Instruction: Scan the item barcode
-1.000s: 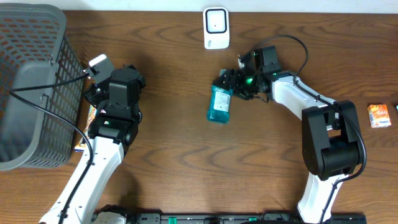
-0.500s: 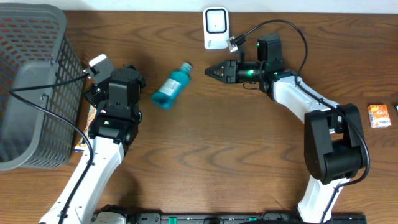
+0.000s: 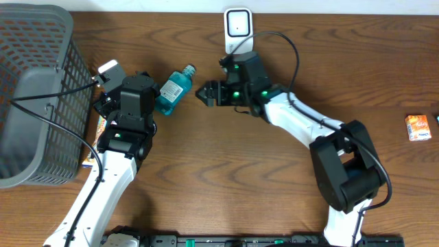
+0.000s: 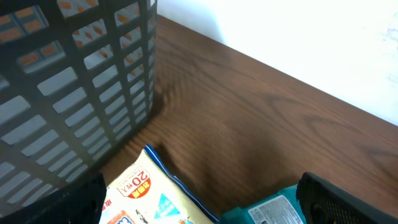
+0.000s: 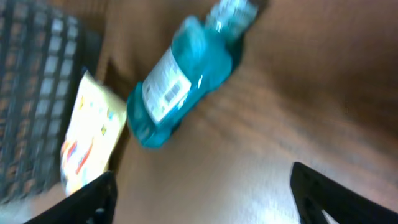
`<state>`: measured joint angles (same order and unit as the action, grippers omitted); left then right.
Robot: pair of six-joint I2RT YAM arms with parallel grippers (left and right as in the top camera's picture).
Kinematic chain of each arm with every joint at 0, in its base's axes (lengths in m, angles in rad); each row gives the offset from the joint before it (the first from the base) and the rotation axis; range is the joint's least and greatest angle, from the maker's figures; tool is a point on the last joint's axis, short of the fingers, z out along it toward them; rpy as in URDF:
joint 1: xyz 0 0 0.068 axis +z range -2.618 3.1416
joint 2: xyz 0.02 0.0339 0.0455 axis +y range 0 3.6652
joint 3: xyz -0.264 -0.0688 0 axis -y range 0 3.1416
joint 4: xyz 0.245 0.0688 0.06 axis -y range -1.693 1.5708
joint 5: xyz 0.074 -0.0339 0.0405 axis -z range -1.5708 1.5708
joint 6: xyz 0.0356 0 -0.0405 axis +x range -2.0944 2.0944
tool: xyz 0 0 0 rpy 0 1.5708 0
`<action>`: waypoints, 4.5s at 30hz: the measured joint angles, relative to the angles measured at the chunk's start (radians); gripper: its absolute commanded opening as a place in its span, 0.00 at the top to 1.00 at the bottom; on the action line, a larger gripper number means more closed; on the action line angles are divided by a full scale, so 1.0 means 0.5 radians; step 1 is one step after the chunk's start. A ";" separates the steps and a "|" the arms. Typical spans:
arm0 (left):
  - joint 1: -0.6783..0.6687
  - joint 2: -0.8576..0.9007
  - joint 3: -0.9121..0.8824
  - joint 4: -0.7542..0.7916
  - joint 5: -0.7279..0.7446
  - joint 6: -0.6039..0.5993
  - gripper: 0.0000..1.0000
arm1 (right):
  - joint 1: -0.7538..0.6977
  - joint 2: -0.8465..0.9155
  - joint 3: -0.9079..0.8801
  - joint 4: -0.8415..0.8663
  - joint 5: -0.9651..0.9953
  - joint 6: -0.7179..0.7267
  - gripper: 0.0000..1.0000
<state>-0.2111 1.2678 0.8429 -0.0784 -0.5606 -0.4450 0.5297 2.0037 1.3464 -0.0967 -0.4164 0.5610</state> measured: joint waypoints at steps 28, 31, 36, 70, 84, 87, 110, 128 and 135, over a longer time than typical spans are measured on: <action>0.000 0.000 -0.001 -0.002 0.000 0.000 0.02 | 0.015 0.720 0.288 0.929 0.349 0.959 0.22; 0.000 0.000 0.000 -0.001 0.000 0.000 0.02 | 0.021 0.816 0.436 0.900 0.271 0.995 0.20; 0.000 0.000 -0.001 -0.001 0.000 0.000 0.02 | 0.043 0.863 0.778 0.299 0.221 0.794 0.06; 0.146 0.000 -0.001 -0.001 -0.001 0.000 0.02 | 0.091 0.829 2.410 -1.846 0.366 1.002 0.05; 0.146 0.001 -0.001 0.000 -0.001 -0.001 0.02 | 0.243 1.163 2.401 -1.328 0.596 0.881 0.39; 0.146 0.001 -0.001 -0.001 -0.001 0.000 0.02 | 0.281 1.232 2.400 -1.178 0.672 0.838 0.43; 0.146 0.001 -0.001 0.000 -0.001 0.000 0.02 | 0.404 1.408 2.395 -0.929 0.871 0.709 0.35; 0.146 0.001 -0.001 -0.002 -0.001 0.000 0.02 | 0.541 1.487 2.412 -1.479 0.974 0.671 0.45; 0.146 0.000 -0.002 0.000 -0.001 0.000 0.02 | 0.542 1.428 2.427 -2.023 1.043 0.576 0.45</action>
<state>-0.1383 1.2678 0.8421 -0.0784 -0.5610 -0.4450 0.8005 2.7178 2.5599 -1.1084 0.1051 0.8490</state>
